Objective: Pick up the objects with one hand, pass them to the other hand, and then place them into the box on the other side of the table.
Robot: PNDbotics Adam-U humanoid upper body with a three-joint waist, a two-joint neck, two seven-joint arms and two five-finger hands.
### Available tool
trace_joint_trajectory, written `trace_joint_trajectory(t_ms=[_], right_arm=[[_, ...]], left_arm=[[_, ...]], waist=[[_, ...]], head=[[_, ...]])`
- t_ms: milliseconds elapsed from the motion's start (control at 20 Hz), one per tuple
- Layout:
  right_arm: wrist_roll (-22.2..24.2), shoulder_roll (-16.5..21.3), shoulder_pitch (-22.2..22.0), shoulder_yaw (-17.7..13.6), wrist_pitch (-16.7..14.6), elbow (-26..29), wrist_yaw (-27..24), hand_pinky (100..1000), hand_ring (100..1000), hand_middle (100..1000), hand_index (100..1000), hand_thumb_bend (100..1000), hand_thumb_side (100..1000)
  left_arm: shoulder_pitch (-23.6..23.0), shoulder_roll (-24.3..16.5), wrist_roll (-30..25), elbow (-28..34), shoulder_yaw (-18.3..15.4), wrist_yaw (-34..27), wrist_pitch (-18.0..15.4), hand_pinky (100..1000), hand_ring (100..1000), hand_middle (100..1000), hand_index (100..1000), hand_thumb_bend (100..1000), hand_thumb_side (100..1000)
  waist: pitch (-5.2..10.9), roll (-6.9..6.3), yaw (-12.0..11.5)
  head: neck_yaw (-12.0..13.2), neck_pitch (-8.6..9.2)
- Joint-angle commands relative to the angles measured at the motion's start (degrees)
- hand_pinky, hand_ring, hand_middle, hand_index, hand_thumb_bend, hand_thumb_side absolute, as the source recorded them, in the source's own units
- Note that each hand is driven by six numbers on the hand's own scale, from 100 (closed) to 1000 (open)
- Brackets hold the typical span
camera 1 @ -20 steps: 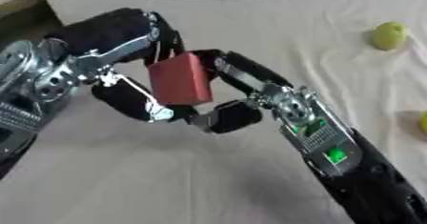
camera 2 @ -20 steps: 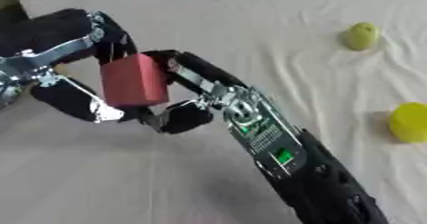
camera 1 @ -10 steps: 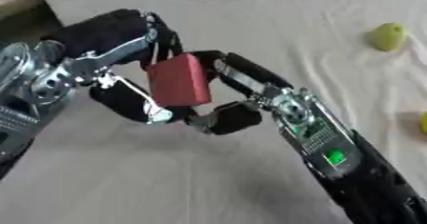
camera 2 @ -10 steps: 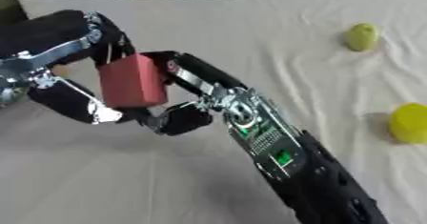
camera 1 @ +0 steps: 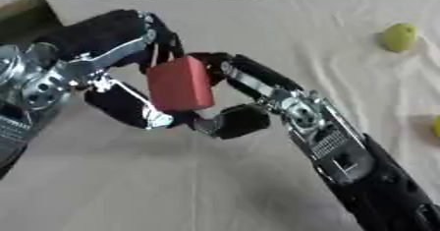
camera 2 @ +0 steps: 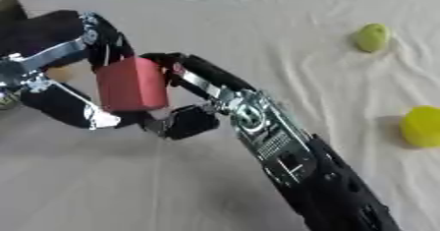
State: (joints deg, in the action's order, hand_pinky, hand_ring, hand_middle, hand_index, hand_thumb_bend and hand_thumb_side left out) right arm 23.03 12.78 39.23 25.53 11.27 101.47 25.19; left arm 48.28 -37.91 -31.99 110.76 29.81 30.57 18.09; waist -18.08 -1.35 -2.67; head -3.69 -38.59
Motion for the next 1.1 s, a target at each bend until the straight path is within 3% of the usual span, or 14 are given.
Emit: trace_joint_trajectory(t_ms=[50, 100, 300, 550, 600, 650, 1100], right_arm=[[0.8, 0.4, 0.45, -0.68, -0.15, 1.5, -0.07, 767, 715, 775, 943, 429, 100], [0.88, 0.43, 0.41, -0.76, -0.1, 1.47, -0.25, 767, 712, 772, 943, 459, 100], [1.28, 0.54, 0.31, -0.96, -0.22, 1.33, -1.0, 767, 706, 768, 944, 390, 100], [1.22, 1.08, 0.02, -1.18, 0.12, 1.26, -1.78, 765, 704, 767, 944, 414, 100], [1.1, 1.24, -0.03, -1.23, 0.25, 1.31, -1.94, 765, 704, 767, 944, 378, 100], [0.87, 1.48, -0.13, -1.33, 0.41, 1.37, -2.02, 765, 704, 767, 945, 423, 100], [-2.09, 3.65, -0.99, -2.3, 1.63, 1.88, -1.95, 758, 699, 771, 945, 459, 100]], left_arm=[[0.44, -1.88, -0.05, 1.18, -1.04, -1.09, 0.23, 504, 398, 279, 335, 541, 100], [0.38, -2.0, -0.01, 1.2, -1.08, -1.24, 0.27, 503, 398, 279, 335, 542, 100], [0.01, -2.32, 0.4, 0.89, -1.17, -1.3, 0.4, 497, 397, 278, 334, 546, 100], [-0.65, -2.86, 1.55, 1.03, -1.89, -1.15, 0.47, 493, 395, 276, 333, 548, 100], [-0.89, -3.07, 1.86, 1.19, -2.21, -1.13, 0.55, 493, 394, 276, 332, 439, 100], [-1.23, -3.39, 2.2, 1.39, -2.6, -1.14, 0.67, 493, 394, 276, 332, 551, 100], [-5.53, -7.56, 7.14, 3.8, -8.0, -3.45, 1.16, 492, 390, 272, 330, 559, 100]], waist=[[0.93, -0.02, 0.06], [0.92, -0.02, 0.08], [0.82, -0.02, 0.16], [0.76, 0.04, 0.19], [0.75, 0.04, 0.19], [0.74, 0.03, 0.18], [0.81, 0.02, 0.21]], head=[[-0.06, 0.62], [-0.06, 0.61], [-0.02, 0.63], [0.01, 0.68], [0.05, 0.71], [0.06, 0.75], [1.34, 1.21]])
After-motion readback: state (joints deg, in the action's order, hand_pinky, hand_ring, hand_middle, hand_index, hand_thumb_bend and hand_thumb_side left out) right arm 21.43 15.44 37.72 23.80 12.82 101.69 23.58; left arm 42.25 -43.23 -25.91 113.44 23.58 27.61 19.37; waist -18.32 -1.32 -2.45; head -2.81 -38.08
